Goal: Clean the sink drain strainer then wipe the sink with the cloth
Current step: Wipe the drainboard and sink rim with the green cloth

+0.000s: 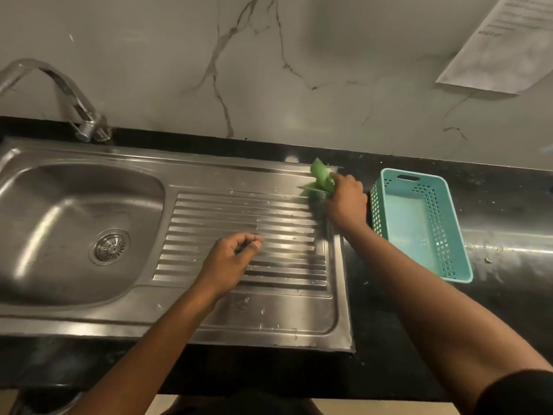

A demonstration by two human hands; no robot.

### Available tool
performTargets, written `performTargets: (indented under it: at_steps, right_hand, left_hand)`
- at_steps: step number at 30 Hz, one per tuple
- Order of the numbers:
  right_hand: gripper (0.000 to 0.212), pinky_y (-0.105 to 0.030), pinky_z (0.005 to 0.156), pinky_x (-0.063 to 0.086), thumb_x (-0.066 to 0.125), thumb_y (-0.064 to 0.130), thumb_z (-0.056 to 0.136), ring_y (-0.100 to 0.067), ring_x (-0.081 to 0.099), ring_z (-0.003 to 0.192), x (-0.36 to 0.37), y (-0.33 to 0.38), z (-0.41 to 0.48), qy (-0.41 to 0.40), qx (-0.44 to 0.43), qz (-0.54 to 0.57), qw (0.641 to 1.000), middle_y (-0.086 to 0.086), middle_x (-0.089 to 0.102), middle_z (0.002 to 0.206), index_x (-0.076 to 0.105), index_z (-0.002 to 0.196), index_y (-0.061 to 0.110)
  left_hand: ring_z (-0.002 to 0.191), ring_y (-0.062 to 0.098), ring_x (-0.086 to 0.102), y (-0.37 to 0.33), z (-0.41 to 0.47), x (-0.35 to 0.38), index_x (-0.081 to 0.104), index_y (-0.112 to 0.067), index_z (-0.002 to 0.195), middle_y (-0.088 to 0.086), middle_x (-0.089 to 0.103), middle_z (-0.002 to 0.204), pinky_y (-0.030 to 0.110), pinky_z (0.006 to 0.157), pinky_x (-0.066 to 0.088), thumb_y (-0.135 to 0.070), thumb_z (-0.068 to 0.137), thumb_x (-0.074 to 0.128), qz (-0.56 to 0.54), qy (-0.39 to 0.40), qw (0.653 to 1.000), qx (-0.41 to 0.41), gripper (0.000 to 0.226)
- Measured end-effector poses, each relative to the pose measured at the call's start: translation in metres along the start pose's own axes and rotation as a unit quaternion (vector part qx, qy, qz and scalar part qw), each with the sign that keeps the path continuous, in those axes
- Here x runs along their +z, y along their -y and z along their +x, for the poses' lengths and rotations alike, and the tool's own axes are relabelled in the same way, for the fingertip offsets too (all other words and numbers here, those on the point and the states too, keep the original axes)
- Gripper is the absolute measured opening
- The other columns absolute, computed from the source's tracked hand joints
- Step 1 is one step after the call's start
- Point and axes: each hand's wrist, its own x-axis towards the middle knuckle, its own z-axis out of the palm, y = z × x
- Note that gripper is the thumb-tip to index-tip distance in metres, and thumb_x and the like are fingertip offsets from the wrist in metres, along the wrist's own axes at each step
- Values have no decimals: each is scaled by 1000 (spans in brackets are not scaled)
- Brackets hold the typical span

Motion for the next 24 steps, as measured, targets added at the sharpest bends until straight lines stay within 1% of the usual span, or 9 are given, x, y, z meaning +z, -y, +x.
performTargets:
  at_steps: [2, 4, 5, 7, 11, 16, 18, 21, 24]
  right_hand:
    - [32, -48, 88, 50, 66, 24, 91, -39, 55, 109, 25, -4, -4, 58, -14, -79, 995, -15, 58, 114, 67, 121, 15]
    - [27, -44, 85, 50, 62, 29, 96, -38, 57, 108, 44, -5, -13, 48, -38, -96, 994, -14, 60, 116, 71, 115, 12]
    - [30, -43, 86, 51, 59, 30, 98, -37, 58, 109, 51, -5, -18, 34, -51, -94, 994, -14, 62, 120, 72, 119, 13]
    - [34, -45, 91, 53, 58, 28, 99, -38, 60, 111, 63, -1, -23, 16, -63, -87, 994, -15, 66, 125, 71, 126, 11]
    - [29, -45, 100, 49, 59, 19, 99, -35, 58, 116, 83, 32, -32, -3, -15, -27, 1000, -15, 67, 125, 71, 120, 4]
    - [30, -45, 107, 48, 59, 16, 98, -33, 54, 122, 121, 103, -42, 20, -32, 44, 998, -13, 65, 126, 69, 124, 4]
    - [37, -42, 113, 44, 58, 11, 98, -35, 53, 128, 137, 136, -44, 63, -60, 75, 993, -15, 62, 136, 65, 134, 3]
    - [46, -42, 120, 38, 54, 4, 97, -34, 49, 139, 155, 188, -47, 141, -141, 112, 974, -14, 55, 150, 61, 143, 8]
    - [48, -40, 120, 37, 54, 6, 100, -29, 48, 143, 158, 201, -38, 170, -218, 83, 957, -8, 52, 156, 58, 147, 13]
  left_hand:
    - [106, 0, 69, 5, 4, -9, 77, -30, 112, -15, 77, 111, 38, 101, 56, -29, 100, 63, 0, 0, 1000, 1, 18]
    - [103, -3, 69, 9, 6, -18, 77, -30, 110, -15, 77, 110, 36, 100, 56, -27, 100, 63, -5, -1, 1000, 4, 17]
    - [102, -4, 69, 10, 6, -22, 77, -30, 109, -15, 77, 110, 35, 99, 56, -26, 101, 63, -8, -2, 1000, 7, 17]
    - [103, -4, 69, 17, 8, -32, 76, -31, 109, -14, 77, 110, 34, 99, 56, -25, 101, 63, -9, 0, 1000, 4, 17]
    - [108, 1, 69, 35, 9, -52, 77, -30, 111, -14, 77, 113, 38, 101, 56, -25, 101, 63, -9, 7, 1000, -15, 18]
    - [106, 0, 71, 52, 11, -76, 78, -30, 108, -16, 78, 109, 39, 102, 56, -23, 100, 63, -20, -3, 999, -26, 18]
    - [105, 3, 72, 57, 12, -85, 79, -30, 105, -14, 79, 108, 41, 101, 56, -22, 100, 63, -16, -21, 999, -30, 18]
    - [105, 11, 73, 63, 16, -98, 79, -28, 103, -8, 80, 105, 47, 101, 56, -18, 99, 64, -14, -48, 998, -40, 19]
    - [106, 15, 73, 65, 20, -106, 79, -27, 102, -6, 80, 106, 46, 100, 56, -16, 99, 64, -18, -65, 997, -39, 19]
